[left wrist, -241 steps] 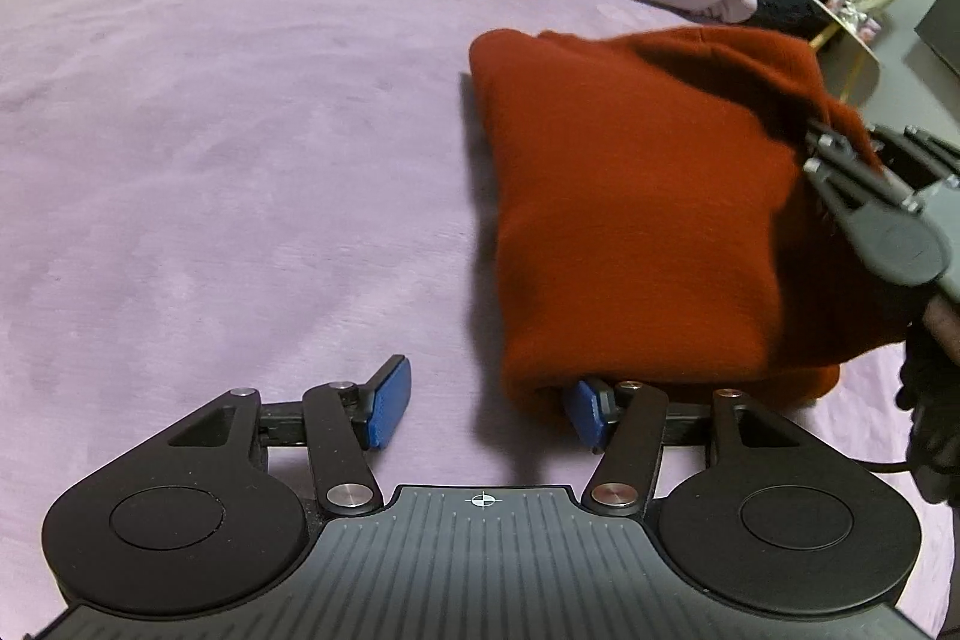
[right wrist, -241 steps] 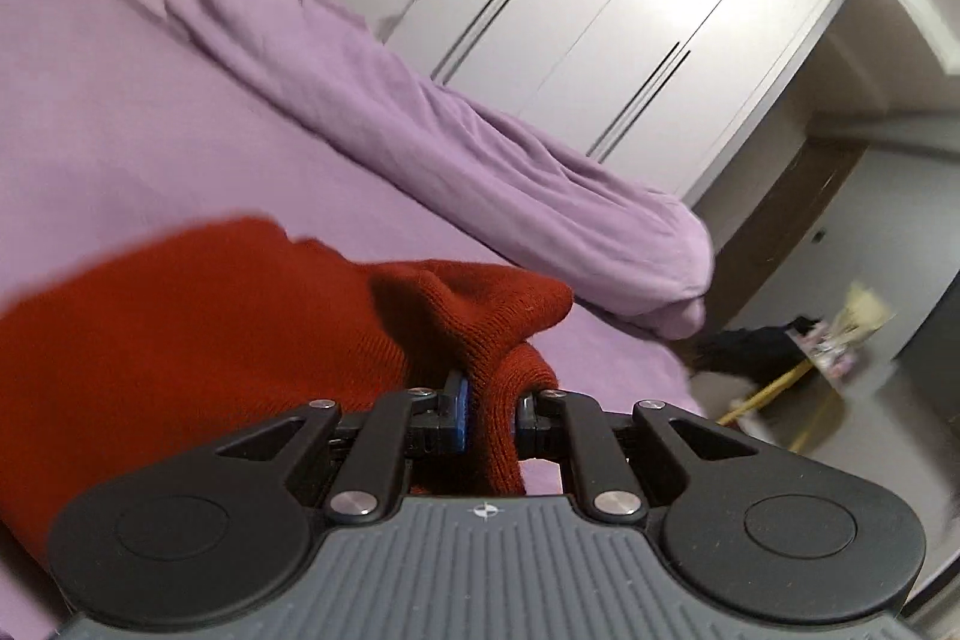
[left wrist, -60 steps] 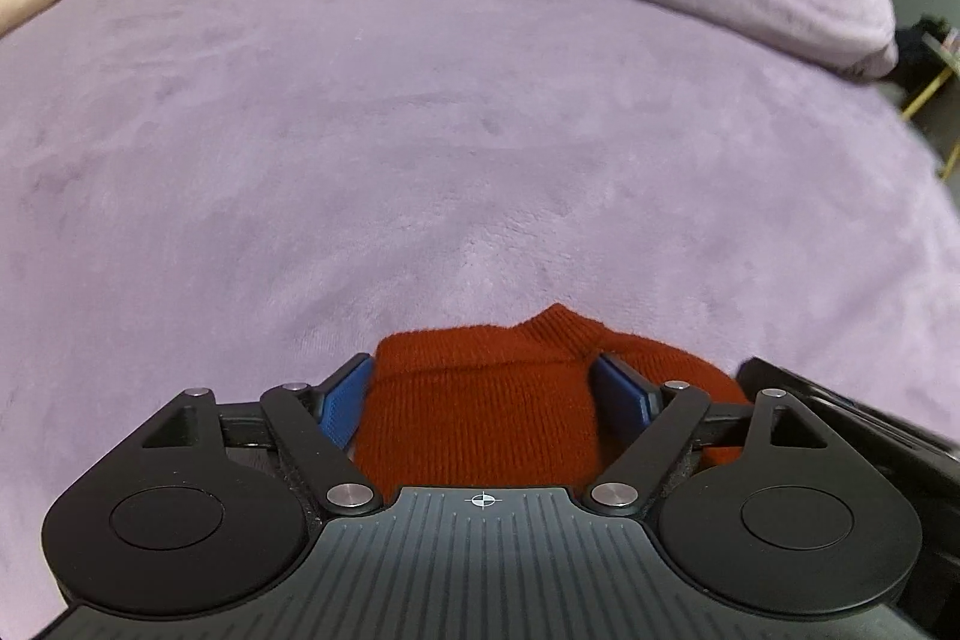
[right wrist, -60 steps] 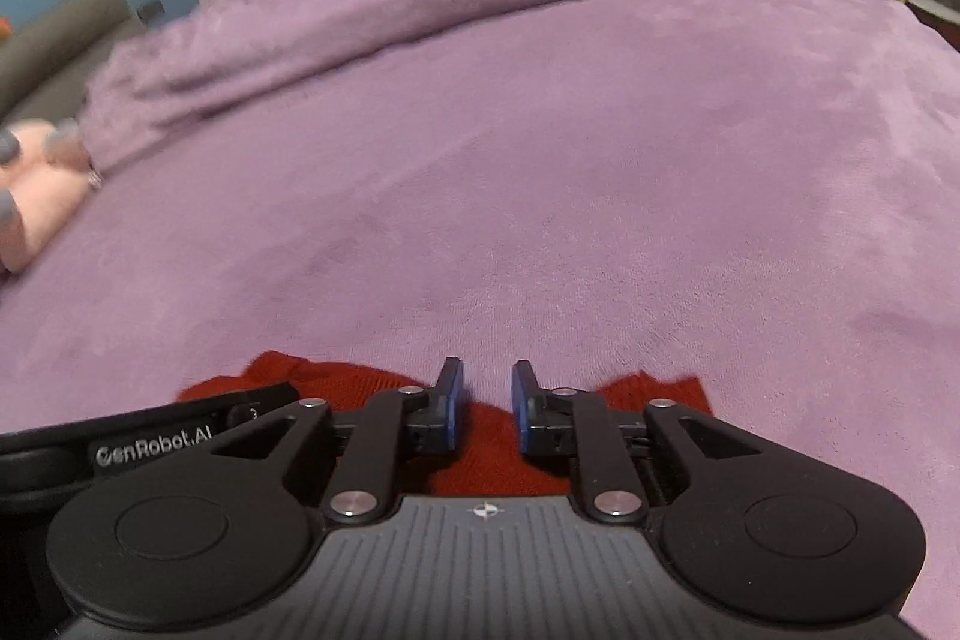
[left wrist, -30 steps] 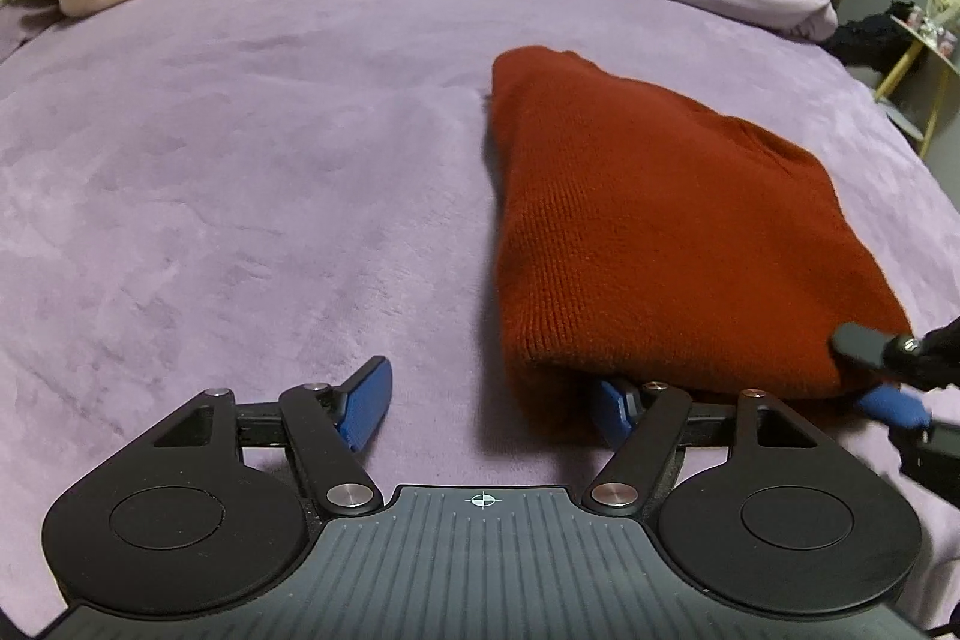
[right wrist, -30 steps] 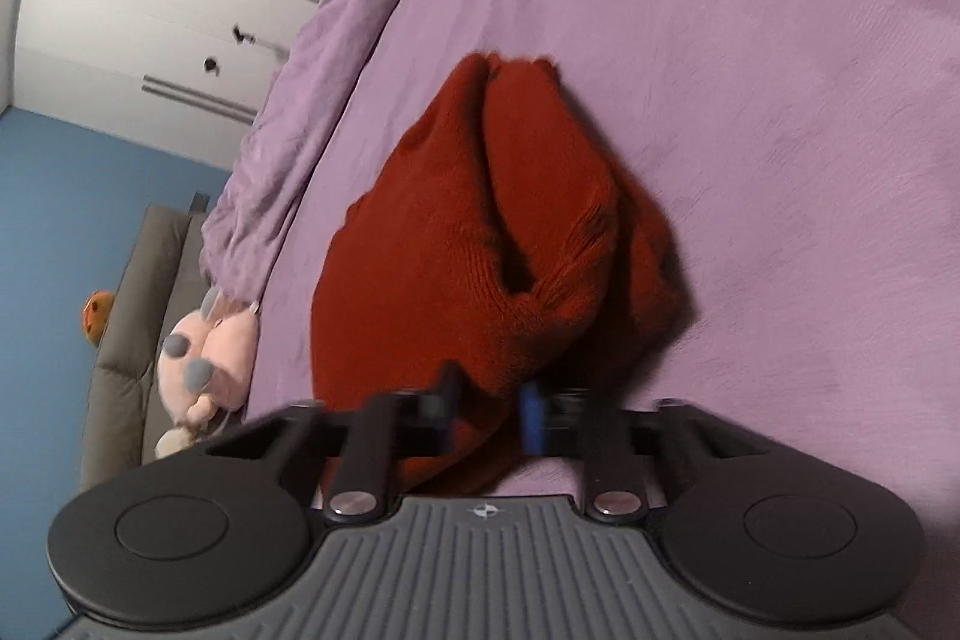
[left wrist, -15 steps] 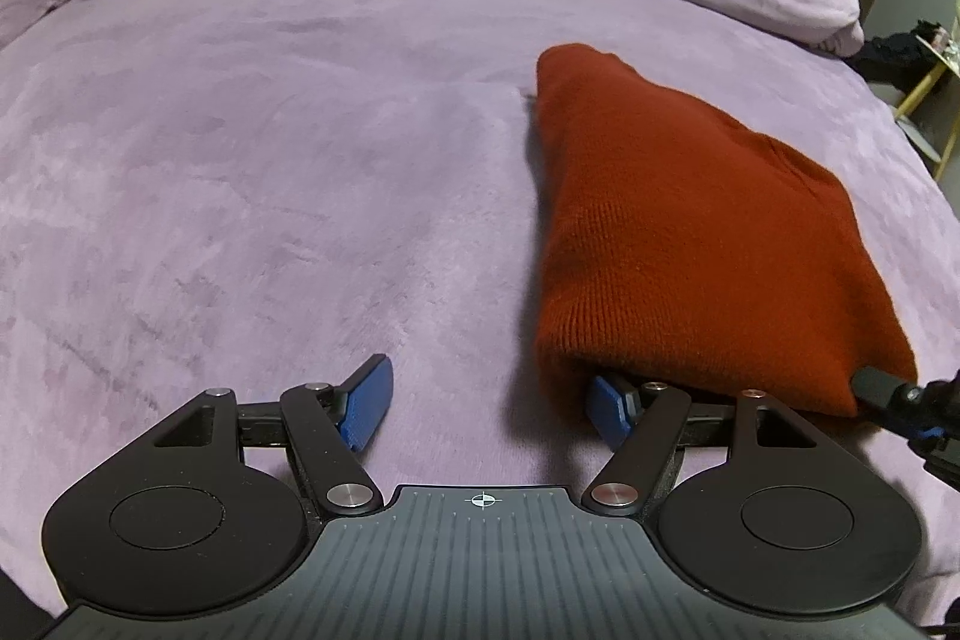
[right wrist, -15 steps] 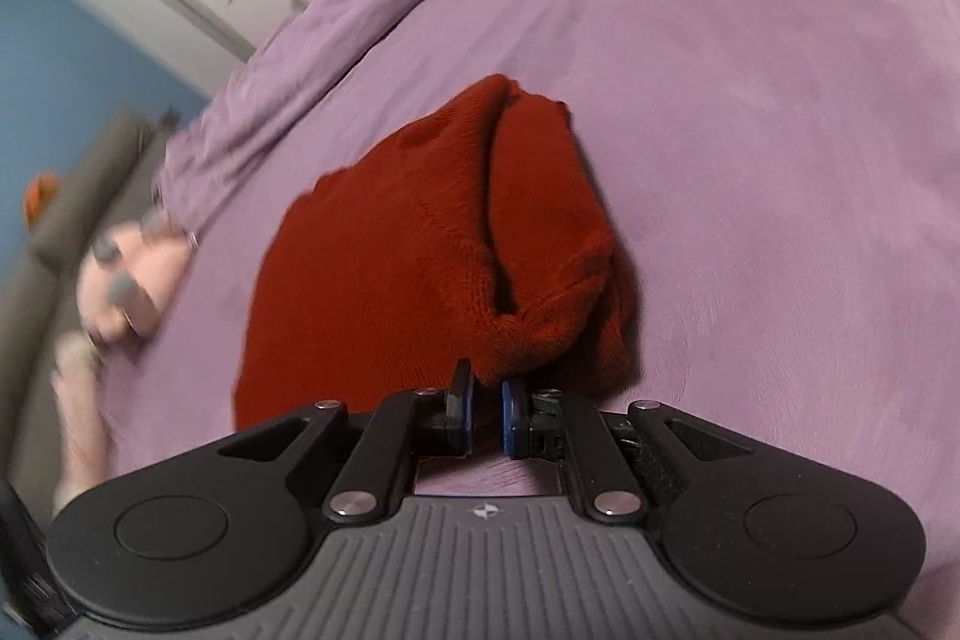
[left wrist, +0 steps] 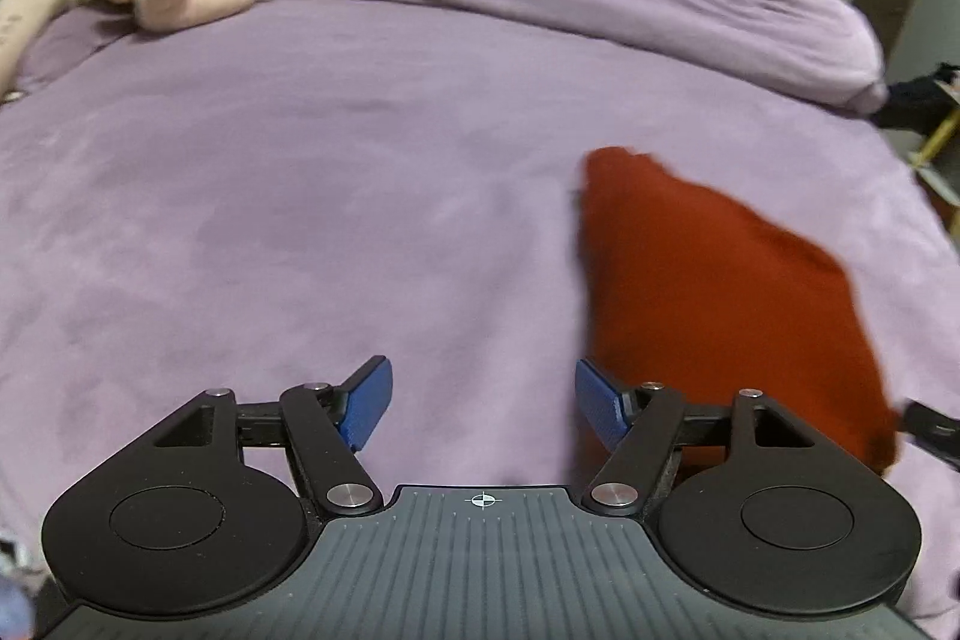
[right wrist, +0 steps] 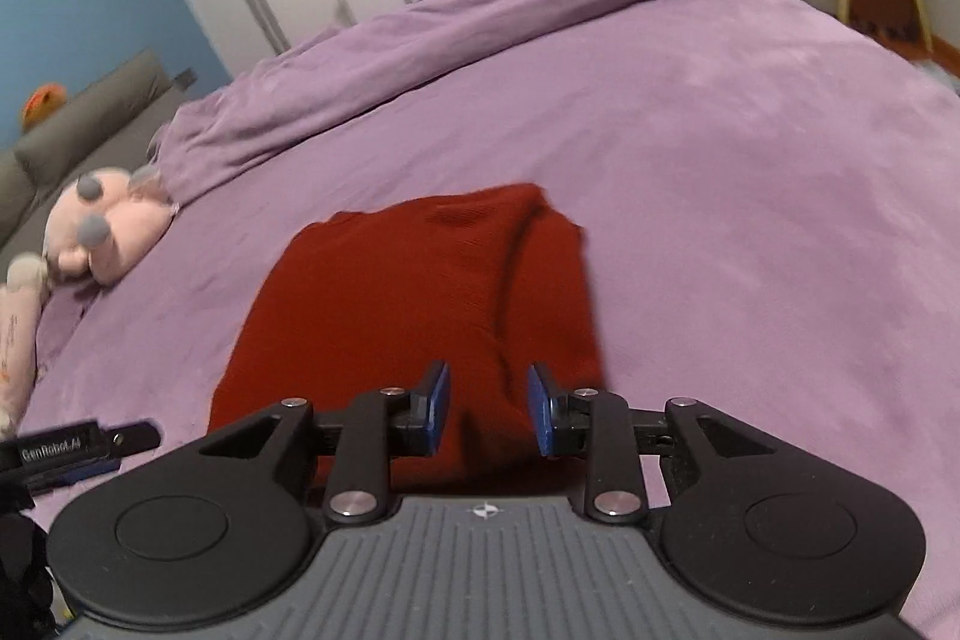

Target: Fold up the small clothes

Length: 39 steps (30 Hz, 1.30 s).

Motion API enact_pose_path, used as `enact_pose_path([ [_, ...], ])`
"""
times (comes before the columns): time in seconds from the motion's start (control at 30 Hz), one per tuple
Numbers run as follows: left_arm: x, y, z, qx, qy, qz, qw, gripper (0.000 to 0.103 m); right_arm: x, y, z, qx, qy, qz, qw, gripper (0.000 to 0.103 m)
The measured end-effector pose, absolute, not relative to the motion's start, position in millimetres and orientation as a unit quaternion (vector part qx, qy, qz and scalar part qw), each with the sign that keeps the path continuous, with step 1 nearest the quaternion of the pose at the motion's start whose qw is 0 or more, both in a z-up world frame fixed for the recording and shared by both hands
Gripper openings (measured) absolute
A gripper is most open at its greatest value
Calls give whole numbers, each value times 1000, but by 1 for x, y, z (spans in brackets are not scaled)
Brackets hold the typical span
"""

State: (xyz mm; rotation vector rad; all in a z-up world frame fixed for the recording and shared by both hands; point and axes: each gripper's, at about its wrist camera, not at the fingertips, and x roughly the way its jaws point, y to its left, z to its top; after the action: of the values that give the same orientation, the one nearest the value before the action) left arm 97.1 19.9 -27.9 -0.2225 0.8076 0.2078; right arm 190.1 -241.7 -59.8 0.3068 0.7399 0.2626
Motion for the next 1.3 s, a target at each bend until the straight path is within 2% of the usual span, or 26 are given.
enact_pose_path([
  [0.13,115,-4,-37,-83,403,80,908,74,219,-206,-70,57,379,108,917,24],
  [0.17,119,-9,-41,-79,410,76,905,74,226,-205,-75,57,386,112,914,20],
  [0.27,120,-14,-46,-74,413,74,905,75,224,-208,-73,60,370,117,920,15],
  [0.37,125,-16,-52,-62,413,69,906,81,218,-211,-80,42,356,104,928,15],
  [0.5,131,-19,-66,-52,426,66,901,87,216,-225,-106,66,347,127,927,20],
  [0.6,129,-13,-73,-61,423,68,901,93,210,-245,-111,97,335,156,924,25],
  [0.67,126,-11,-75,-69,425,66,900,93,208,-252,-111,117,342,158,919,33],
  [0.8,115,-11,-66,-61,437,66,895,93,189,-241,-95,67,367,120,920,41],
  [0.87,104,-13,-59,-50,439,68,894,93,179,-235,-88,57,414,85,904,66],
  [0.93,94,-17,-54,-41,443,75,892,93,171,-233,-90,80,473,87,873,70],
  [0.97,90,-19,-53,-37,447,75,891,93,162,-233,-92,95,483,99,864,81],
  [1.07,77,-23,-47,-35,452,61,889,95,143,-225,-86,81,490,112,861,98],
  [1.3,63,-30,-32,-10,448,69,891,98,128,-201,-53,-7,463,98,881,99],
])
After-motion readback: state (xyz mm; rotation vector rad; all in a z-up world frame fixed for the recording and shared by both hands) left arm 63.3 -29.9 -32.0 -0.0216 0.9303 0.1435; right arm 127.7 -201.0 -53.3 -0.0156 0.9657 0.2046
